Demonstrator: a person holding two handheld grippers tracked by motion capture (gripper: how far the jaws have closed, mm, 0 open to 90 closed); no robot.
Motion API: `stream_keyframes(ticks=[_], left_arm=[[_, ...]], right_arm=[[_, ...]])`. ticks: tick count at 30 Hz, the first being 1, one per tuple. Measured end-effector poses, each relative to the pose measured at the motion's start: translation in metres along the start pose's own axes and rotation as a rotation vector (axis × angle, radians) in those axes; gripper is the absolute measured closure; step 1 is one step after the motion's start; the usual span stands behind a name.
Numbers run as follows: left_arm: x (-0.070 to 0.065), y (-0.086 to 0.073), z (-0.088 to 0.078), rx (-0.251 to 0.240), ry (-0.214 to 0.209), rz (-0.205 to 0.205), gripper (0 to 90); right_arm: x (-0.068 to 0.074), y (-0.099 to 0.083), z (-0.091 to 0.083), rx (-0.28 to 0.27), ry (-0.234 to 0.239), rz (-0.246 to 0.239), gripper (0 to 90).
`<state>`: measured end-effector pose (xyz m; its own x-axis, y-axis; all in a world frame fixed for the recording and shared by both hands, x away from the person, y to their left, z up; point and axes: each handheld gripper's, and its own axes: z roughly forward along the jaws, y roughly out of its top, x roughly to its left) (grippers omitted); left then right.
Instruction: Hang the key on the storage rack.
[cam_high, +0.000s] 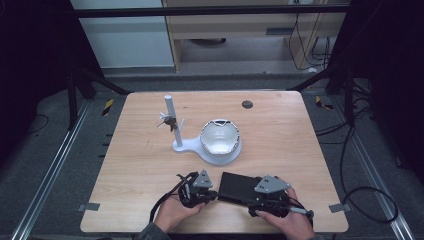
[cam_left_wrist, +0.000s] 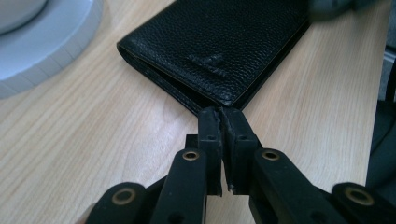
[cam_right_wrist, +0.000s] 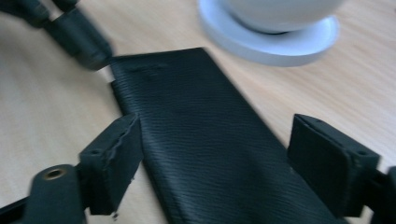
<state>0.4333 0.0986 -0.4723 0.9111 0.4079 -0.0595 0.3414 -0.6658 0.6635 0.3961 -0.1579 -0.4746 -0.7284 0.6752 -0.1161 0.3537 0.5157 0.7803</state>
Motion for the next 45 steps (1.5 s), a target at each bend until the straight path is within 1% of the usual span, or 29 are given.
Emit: stream_keyframes(ticks=[1,2,3,6,9,11,12,15,17,21,26,30,31,33,36,40,42,43,45], left_arm=[[0.0,0.001,0.0,-0.009,0.002,-0.003,86.1],[0.001,0.003,0.0,-0.008,0.005,-0.001,86.1],[0.001,0.004,0.0,-0.014,0.004,-0.002,85.9],[0.003,0.008,-0.001,-0.02,0.0,-0.01,85.8],[0.005,0.012,-0.001,-0.028,-0.014,-0.013,85.2],[0.005,0.015,0.001,-0.019,-0.008,-0.004,85.0],[0.005,0.015,0.002,-0.022,-0.005,-0.005,85.0],[0.007,0.019,0.004,-0.026,-0.009,-0.013,85.1],[0.008,0.021,0.006,-0.029,-0.007,-0.018,85.1],[0.011,0.023,0.01,-0.036,-0.015,-0.036,85.3],[0.012,0.026,0.011,-0.044,-0.016,-0.045,85.9],[0.013,0.027,0.01,-0.046,-0.018,-0.049,85.9],[0.013,0.027,0.01,-0.054,-0.018,-0.057,85.8],[0.013,0.028,0.01,-0.057,-0.017,-0.059,85.8],[0.014,0.03,0.009,-0.054,-0.014,-0.049,85.8],[0.014,0.031,0.009,-0.058,-0.017,-0.052,85.8],[0.014,0.031,0.009,-0.062,-0.018,-0.058,85.8],[0.014,0.031,0.009,-0.067,-0.019,-0.063,85.8],[0.014,0.032,0.009,-0.065,-0.018,-0.058,85.8]], right_arm=[[0.003,0.001,0.002,0.011,0.002,-0.013,15.2],[0.006,0.002,0.004,0.025,0.003,-0.024,14.5],[0.008,0.002,0.006,0.049,0.002,-0.038,14.0],[0.01,0.003,0.01,0.088,-0.012,-0.066,14.8],[0.008,0.004,0.013,0.117,-0.04,-0.078,19.4],[0.007,0.005,0.014,0.126,-0.05,-0.086,21.7],[0.006,0.006,0.014,0.132,-0.055,-0.089,24.3],[0.005,0.008,0.015,0.143,-0.066,-0.102,27.9],[0.005,0.009,0.016,0.149,-0.064,-0.109,30.4],[0.005,0.011,0.018,0.153,-0.066,-0.122,32.5],[0.004,0.014,0.018,0.155,-0.069,-0.122,33.9],[0.003,0.015,0.019,0.158,-0.067,-0.125,33.7],[0.003,0.015,0.019,0.159,-0.066,-0.124,33.5],[0.002,0.015,0.02,0.161,-0.065,-0.123,33.4],[0.002,0.016,0.021,0.165,-0.074,-0.126,33.8],[0.002,0.015,0.021,0.172,-0.088,-0.134,34.9],[0.002,0.015,0.021,0.168,-0.099,-0.143,39.4],[0.002,0.014,0.021,0.168,-0.105,-0.147,40.1],[0.002,0.014,0.019,0.166,-0.107,-0.153,43.9]])
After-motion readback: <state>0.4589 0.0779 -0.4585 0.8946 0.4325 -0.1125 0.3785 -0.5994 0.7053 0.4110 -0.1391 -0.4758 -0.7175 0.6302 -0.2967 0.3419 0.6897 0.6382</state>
